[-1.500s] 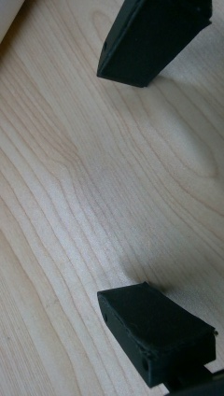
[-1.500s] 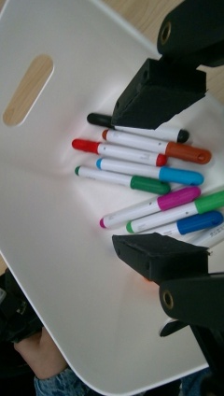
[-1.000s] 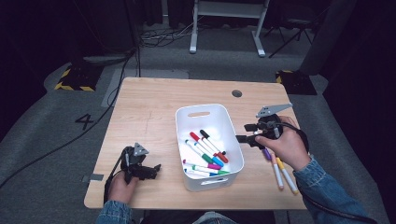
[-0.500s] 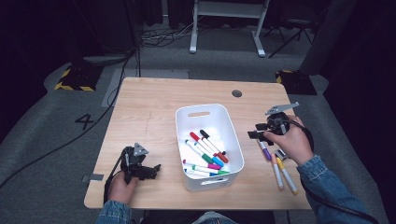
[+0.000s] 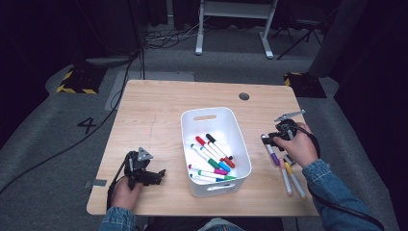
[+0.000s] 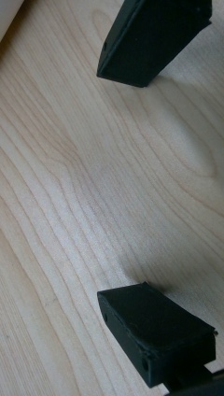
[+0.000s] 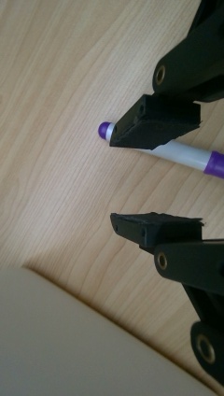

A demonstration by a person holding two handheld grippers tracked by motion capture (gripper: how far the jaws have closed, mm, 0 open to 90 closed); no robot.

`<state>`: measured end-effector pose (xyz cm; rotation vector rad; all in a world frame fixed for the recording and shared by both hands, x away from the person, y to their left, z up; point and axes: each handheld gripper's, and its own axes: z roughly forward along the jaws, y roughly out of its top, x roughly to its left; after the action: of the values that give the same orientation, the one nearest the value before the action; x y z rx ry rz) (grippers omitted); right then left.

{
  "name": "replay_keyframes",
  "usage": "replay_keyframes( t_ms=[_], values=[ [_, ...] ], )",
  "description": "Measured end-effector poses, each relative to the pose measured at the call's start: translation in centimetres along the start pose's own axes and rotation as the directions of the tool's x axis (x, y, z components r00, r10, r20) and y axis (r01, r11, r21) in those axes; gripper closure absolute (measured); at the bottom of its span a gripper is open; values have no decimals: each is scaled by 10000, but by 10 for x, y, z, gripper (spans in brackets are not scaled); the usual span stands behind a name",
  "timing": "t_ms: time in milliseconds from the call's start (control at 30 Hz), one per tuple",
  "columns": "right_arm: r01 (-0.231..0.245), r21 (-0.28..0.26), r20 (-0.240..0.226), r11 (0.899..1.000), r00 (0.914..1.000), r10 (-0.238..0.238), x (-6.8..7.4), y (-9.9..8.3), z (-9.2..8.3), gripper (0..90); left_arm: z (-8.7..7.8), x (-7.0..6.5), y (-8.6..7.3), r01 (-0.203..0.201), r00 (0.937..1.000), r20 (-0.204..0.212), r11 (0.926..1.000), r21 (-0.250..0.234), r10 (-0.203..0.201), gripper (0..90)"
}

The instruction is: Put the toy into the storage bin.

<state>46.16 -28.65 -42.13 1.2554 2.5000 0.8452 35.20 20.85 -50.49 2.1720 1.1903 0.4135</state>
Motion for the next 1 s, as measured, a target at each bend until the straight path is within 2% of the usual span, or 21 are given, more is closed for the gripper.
replay_keyframes(
  t_ms=[267, 433, 600, 633, 733, 867, 933, 1000],
  values=[
    [-485, 626, 329, 9969, 9984, 465, -16, -12, 21, 598, 0, 0, 0, 6, 10000, 3, 10000, 0, -6, 0],
    [-588, 979, 468, 9935, 9974, 544, -21, -20, 31, 629, 0, 0, 0, 11, 10000, 4, 10000, 0, -11, 0],
    [-889, 1366, 508, 9866, 9953, 827, -19, -26, 37, 700, 0, 0, 0, 10, 10000, 3, 10000, 0, -10, 0],
    [-795, 1412, 596, 9868, 9956, 717, -19, -27, 39, 714, 0, 0, 0, 12, 10000, 2, 10000, -3, -12, 0],
    [-871, 1337, 791, 9872, 9939, 770, -15, -28, 39, 760, 0, 0, 0, 11, 10000, 1, 10000, -2, -11, 0],
    [-820, 1363, 1090, 9873, 9918, 673, -8, -28, 39, 770, 0, 0, 0, 27, 10000, -21, 10000, -31, -27, 0],
    [-954, 1294, 1064, 9870, 9910, 819, -6, -27, 40, 771, 0, 0, 0, 24, 10000, -24, 10000, -33, -24, 0],
    [-1007, 1242, 746, 9871, 9930, 920, -8, -26, 40, 770, 0, 0, 0, 24, 10000, -26, 10000, -34, -24, 0]
  ],
)
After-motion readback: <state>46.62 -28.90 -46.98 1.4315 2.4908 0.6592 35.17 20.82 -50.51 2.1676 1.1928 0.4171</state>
